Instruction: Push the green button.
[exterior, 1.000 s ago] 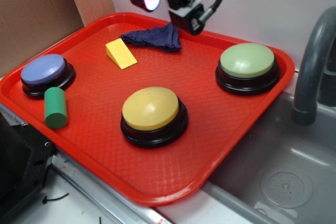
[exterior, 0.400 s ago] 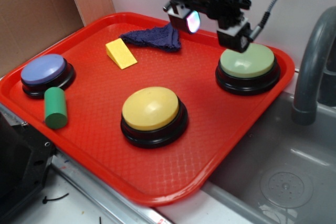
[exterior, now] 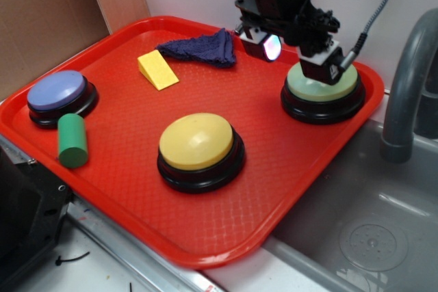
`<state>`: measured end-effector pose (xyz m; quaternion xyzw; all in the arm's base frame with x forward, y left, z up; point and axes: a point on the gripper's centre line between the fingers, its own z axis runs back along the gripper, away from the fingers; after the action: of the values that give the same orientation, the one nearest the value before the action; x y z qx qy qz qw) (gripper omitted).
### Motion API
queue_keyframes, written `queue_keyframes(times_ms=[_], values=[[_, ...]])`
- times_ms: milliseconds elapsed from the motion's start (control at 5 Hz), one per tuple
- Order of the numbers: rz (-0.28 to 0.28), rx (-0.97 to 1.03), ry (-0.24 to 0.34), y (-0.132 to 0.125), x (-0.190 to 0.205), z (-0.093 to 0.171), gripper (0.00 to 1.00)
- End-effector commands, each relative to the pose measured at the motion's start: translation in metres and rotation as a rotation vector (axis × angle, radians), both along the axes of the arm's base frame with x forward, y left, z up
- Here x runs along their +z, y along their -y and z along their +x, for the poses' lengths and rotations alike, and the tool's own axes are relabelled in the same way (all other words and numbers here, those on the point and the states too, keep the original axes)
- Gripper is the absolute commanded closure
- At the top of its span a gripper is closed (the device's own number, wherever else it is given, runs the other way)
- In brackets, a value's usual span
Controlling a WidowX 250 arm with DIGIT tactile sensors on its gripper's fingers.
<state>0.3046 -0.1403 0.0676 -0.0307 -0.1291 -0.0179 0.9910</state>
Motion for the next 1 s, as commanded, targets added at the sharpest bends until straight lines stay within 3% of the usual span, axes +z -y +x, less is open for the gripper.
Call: queue_keyframes(times_ms=[0, 400, 800], values=[[-0.006, -0.049, 0.01, 0.006, 0.002, 0.021, 0.0], [-0.009, -0.084, -0.013, 0.009, -0.004, 0.026, 0.0], [0.019, -0.036, 0.055, 0.0, 0.035, 0.008, 0.0]])
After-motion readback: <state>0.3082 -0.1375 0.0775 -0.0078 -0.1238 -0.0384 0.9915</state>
